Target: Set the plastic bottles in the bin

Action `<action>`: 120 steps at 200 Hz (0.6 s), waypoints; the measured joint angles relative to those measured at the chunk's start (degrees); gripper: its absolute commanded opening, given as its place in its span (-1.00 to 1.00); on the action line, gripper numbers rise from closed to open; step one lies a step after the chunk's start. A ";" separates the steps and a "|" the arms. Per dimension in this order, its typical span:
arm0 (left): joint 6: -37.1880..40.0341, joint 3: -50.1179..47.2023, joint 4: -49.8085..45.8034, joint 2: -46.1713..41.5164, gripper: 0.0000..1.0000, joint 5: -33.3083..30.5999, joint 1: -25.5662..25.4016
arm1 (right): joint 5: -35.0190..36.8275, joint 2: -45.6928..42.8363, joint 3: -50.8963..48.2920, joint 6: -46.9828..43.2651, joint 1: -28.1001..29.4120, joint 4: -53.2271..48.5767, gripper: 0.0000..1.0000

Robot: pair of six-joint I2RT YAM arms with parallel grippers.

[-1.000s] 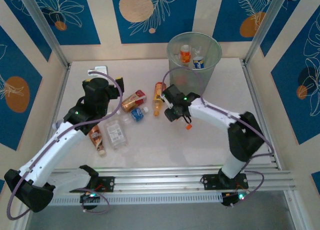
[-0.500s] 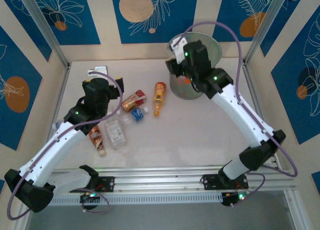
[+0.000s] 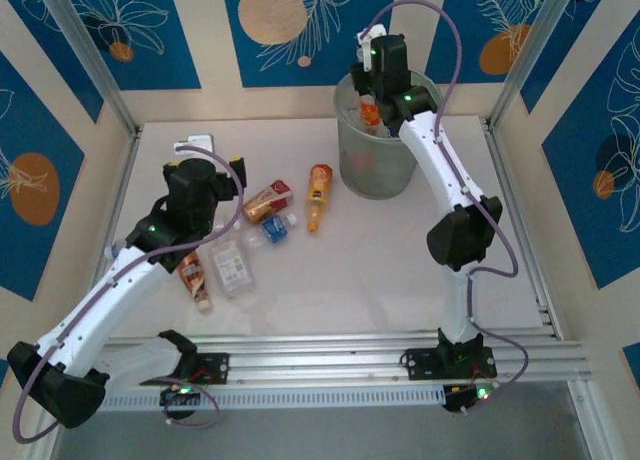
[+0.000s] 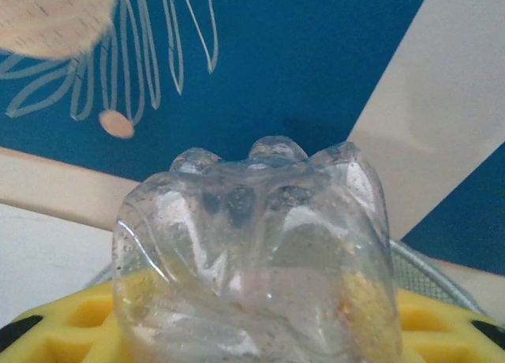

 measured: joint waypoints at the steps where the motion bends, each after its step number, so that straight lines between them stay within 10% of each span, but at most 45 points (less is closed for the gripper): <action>1: 0.00 0.00 0.00 0.00 0.99 0.00 0.00 | -0.02 0.09 -0.04 0.02 -0.07 0.02 -0.33; 120: 0.42 -0.28 0.02 -0.04 0.99 0.02 0.46 | -2.60 -6.12 -22.23 6.19 -7.43 6.47 -0.29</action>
